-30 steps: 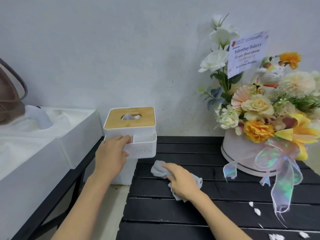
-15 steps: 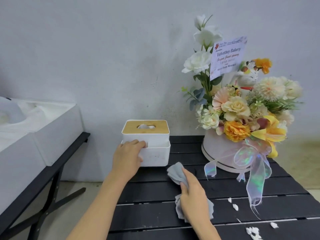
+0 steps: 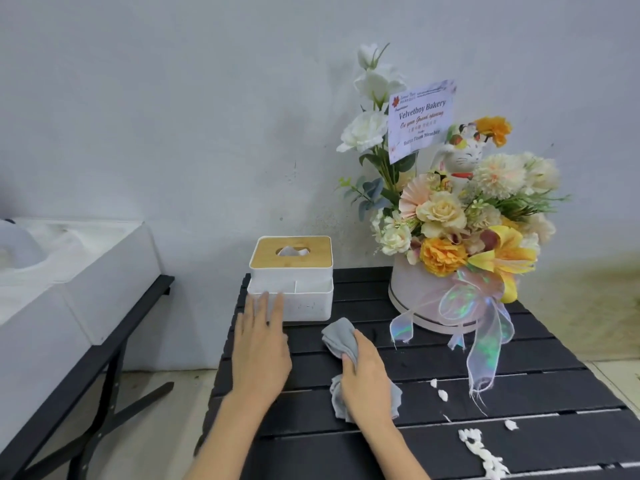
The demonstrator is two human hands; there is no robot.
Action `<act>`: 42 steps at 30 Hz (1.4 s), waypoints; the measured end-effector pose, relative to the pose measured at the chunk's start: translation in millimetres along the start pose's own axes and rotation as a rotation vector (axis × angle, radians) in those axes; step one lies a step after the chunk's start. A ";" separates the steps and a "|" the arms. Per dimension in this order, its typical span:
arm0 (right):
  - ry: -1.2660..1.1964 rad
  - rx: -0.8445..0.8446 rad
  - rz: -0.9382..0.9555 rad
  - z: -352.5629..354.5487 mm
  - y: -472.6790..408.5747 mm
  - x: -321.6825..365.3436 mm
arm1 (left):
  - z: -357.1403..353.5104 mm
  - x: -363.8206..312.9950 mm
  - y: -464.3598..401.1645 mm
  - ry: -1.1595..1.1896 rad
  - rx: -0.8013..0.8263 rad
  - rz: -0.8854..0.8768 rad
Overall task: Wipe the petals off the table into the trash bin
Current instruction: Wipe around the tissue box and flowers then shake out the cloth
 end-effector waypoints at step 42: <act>0.185 -0.023 0.162 41.3 7.5 27.8 | -51.1 15.5 42.1 0.046 0.225 0.157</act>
Point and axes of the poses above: each hand's wrist, its own y-axis away from the middle knuckle, its own z-axis out of the back of the hand, x = y × z, the point moved 5 cm from there along -y, towards the middle knuckle, and after that the axes turned 6 degrees about -z, right-handed, at the moved point
